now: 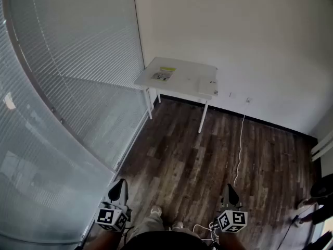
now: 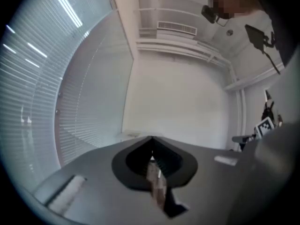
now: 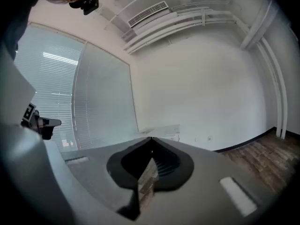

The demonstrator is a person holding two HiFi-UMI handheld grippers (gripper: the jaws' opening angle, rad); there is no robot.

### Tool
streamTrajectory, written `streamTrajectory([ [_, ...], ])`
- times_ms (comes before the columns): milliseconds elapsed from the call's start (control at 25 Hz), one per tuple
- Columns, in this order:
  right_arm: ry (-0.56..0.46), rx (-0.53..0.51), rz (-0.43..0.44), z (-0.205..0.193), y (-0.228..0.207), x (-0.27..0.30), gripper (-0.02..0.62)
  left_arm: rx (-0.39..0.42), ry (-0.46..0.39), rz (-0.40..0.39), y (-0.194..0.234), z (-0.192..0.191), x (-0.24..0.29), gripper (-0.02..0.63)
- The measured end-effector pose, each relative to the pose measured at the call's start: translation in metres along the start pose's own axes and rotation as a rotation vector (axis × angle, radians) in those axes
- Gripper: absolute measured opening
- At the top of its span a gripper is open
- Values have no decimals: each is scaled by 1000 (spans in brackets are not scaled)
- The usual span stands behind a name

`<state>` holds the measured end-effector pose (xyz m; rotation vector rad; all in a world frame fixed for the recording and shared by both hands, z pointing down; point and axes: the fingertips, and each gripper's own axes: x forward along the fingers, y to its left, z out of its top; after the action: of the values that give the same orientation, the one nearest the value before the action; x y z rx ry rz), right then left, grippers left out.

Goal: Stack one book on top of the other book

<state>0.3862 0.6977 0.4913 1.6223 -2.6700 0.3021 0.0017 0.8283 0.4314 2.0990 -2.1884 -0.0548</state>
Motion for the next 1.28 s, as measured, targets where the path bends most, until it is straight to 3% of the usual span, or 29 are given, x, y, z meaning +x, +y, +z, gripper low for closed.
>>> streamTrajectory([
  [160,4,-10,-10,-1,-18,-9,3,-17,-36,54,6,-4,-8,2],
  [560,33,-7,11,-21,-22,-12,3,0,43,21,-3,-22,2,2],
  [680,46,-106,106,-20,-2,-3,8,-23,43,-1,-1,-25,21,2],
  [760,47,-167,127,-16,7,2,8,-18,37,-25,0,-23,37,2],
  [880,59,-201,96,-12,5,16,8,-5,33,-61,1,-18,63,2],
  [1040,108,-343,82,-10,10,44,8,-28,78,-107,10,-19,107,2],
  [1120,118,-351,59,-6,8,62,8,-32,88,-133,15,-21,135,2],
  [1280,63,-444,26,14,19,97,8,-7,122,-192,26,-29,184,2],
])
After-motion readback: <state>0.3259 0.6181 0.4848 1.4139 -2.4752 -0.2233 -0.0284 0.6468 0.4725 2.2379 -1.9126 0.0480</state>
